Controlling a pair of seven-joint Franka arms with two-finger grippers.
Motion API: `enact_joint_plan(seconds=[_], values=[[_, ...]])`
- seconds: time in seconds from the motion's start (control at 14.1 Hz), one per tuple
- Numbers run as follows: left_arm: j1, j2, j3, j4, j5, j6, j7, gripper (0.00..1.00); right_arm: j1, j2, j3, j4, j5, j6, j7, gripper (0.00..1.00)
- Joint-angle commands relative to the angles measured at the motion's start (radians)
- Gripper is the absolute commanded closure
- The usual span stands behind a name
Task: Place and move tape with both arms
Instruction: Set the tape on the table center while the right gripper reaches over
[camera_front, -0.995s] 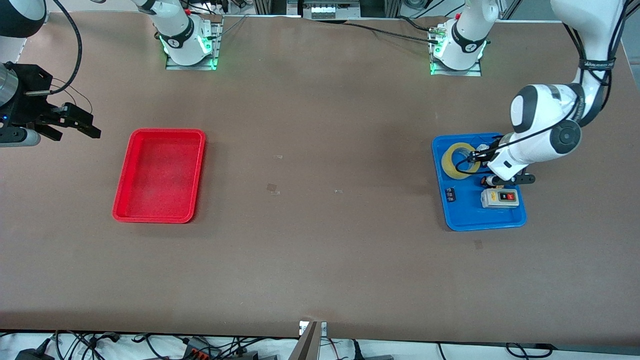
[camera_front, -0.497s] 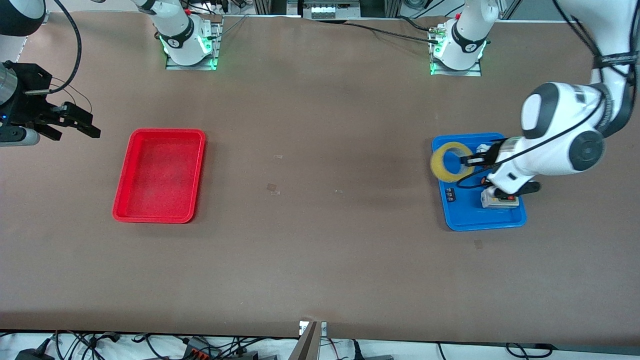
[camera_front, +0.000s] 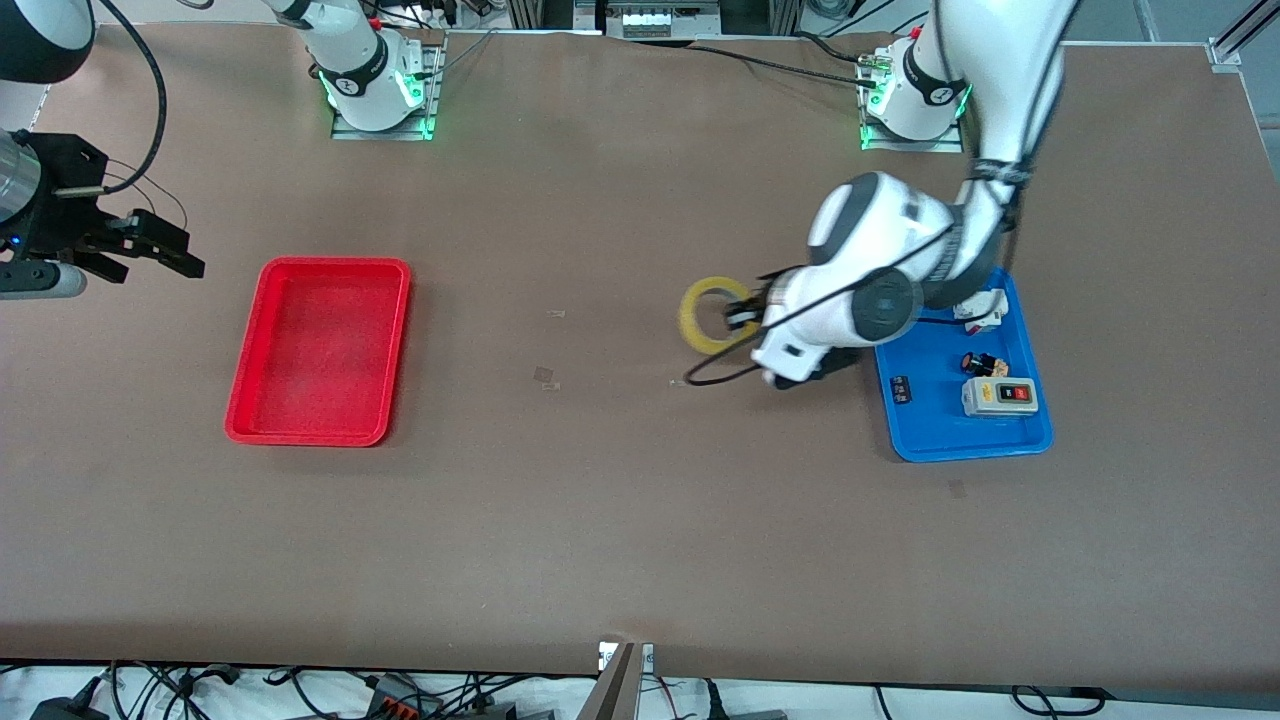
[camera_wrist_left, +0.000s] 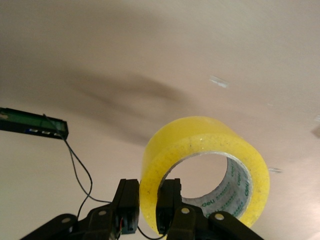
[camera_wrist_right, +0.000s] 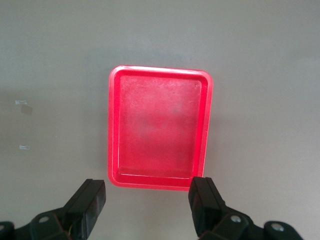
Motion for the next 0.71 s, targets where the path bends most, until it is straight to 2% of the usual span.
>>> enact_joint_plan(seconds=[0.0,0.21,0.43,0.5,0.57,0.64], values=[[-0.139,0.086,0.013,0.069,-0.028,0.127,-0.146,1.00,-0.001,0.008,0.002,0.022,0.003,-0.005,-0.026,0.00],[-0.244,0.149,0.013,0.069,-0.025,0.288,-0.257,1.00,0.001,0.017,0.002,0.022,0.000,-0.002,-0.026,0.00],[-0.287,0.203,0.015,0.069,-0.015,0.377,-0.300,0.99,-0.002,0.029,0.002,0.022,0.002,0.001,-0.023,0.00],[-0.287,0.214,0.015,0.069,-0.014,0.379,-0.302,0.87,-0.001,0.029,0.004,0.022,0.003,0.004,-0.026,0.00],[-0.286,0.217,0.015,0.069,-0.016,0.379,-0.303,0.47,0.002,0.041,0.006,0.022,0.015,-0.005,-0.026,0.00],[-0.286,0.215,0.015,0.069,-0.014,0.379,-0.303,0.00,0.018,0.052,0.006,0.022,0.015,-0.008,-0.027,0.00]])
